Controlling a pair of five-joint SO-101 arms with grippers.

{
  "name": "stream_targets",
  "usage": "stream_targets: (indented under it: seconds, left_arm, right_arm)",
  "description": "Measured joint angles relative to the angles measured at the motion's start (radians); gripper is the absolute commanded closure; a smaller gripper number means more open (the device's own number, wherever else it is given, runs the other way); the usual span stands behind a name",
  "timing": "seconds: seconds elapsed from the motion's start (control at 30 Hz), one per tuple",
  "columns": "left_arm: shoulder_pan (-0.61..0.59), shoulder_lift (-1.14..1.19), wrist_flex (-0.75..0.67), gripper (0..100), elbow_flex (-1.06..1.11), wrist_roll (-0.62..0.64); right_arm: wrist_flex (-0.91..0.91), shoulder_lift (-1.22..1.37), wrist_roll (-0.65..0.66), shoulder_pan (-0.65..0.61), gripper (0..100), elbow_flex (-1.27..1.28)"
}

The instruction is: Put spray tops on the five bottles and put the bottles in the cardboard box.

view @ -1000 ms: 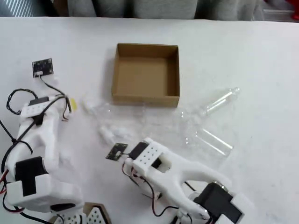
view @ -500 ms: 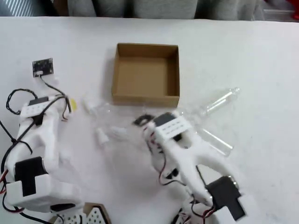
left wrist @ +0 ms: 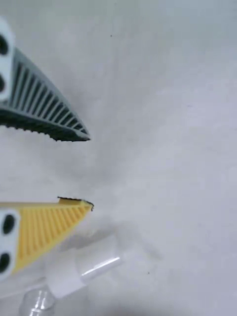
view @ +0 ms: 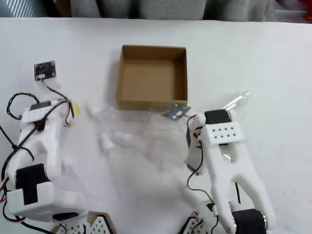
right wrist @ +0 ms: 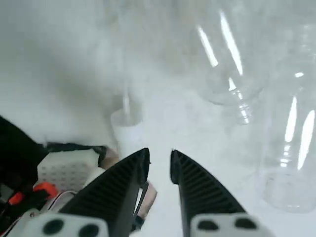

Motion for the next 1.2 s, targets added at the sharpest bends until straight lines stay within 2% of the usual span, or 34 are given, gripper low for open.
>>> stream_targets:
  seconds: [0.13, 0.37, 0.57, 1.03, 1.2]
  left_arm:
    - [0.0, 0.0, 0.0, 80, 0.0, 0.0]
    - [0.0, 0.0, 0.0, 80, 0.0, 0.0]
    - [0.0, 0.0, 0.0, 80, 0.0, 0.0]
    - [0.0, 0.0, 0.0, 80, 0.0, -0.002]
    - [0.0, 0.0, 0.0, 80, 0.0, -0.002]
  right_arm:
    - [0.009, -0.041, 0.089, -0.063, 85.4, 0.075]
    - [-0.101, -0.127, 0.233, -0.133, 85.3, 0.269]
    - [-0.295, -0.14, 0.195, -0.219, 85.3, 0.427]
    - [-0.422, -0.16, 0.17, -0.226, 85.8, 0.508]
    - [-0.428, -0.167, 0.17, -0.224, 95.5, 0.516]
